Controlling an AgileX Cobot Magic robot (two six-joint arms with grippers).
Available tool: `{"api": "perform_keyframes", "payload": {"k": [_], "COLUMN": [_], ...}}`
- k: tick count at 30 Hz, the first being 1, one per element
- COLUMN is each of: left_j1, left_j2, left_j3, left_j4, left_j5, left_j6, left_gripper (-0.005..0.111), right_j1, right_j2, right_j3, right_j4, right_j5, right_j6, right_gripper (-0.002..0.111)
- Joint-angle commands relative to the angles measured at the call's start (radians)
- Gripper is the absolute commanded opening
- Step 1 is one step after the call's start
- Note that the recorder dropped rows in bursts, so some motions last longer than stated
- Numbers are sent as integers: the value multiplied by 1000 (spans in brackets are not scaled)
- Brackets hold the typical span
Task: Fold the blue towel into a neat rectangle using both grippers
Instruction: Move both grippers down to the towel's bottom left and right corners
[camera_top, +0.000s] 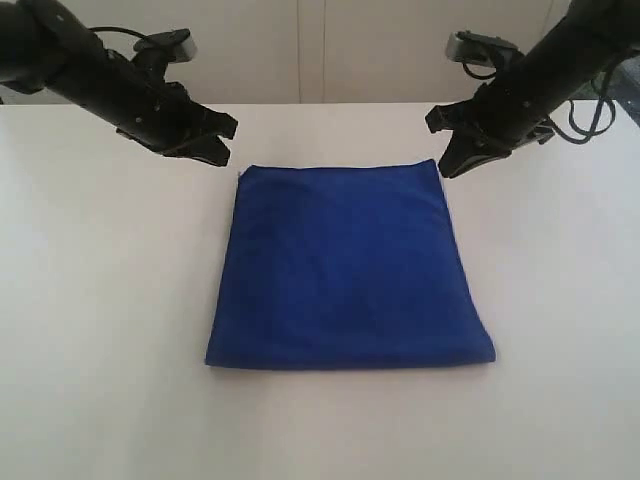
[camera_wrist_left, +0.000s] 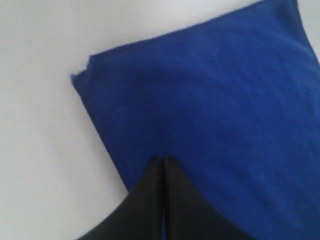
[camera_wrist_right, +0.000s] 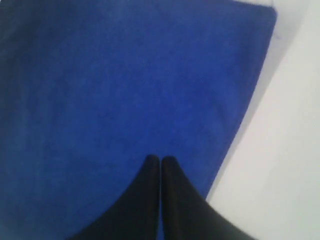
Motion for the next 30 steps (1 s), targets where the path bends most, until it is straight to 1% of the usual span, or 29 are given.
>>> {"api": "perform_keyframes", "payload": {"k": [1, 4, 8, 13, 15, 19, 24, 26, 30], "left_j1": [-14, -46, -104, -173, -194, -234, -244, -242, -242], "left_j2": [-70, -129, -213, -258, -258, -253, -251, -251, -247], "left_j3": [23, 102, 252, 394, 426, 503, 571, 594, 644], "left_j4": [-6, 28, 38, 36, 34, 31, 33, 37, 39], "left_j5": [164, 170, 152, 77, 56, -36, -134, -158, -251], "left_j6": [1, 0, 2, 2, -2, -5, 3, 4, 4], "left_gripper": [0, 0, 0, 0, 0, 0, 0, 0, 0], "right_j1": [0, 6, 28, 74, 95, 125, 134, 134, 134], "right_j2": [-68, -144, -268, -384, -399, -402, -402, -402, -391], "right_j3": [46, 135, 309, 505, 564, 667, 738, 754, 781], "right_j4": [-8, -8, -9, -6, -6, -4, 22, 29, 38], "right_j5": [86, 74, 15, -87, -121, -214, -316, -344, -380], "right_j6": [61, 72, 72, 72, 72, 72, 72, 72, 69], "right_gripper": [0, 0, 0, 0, 0, 0, 0, 0, 0]}}
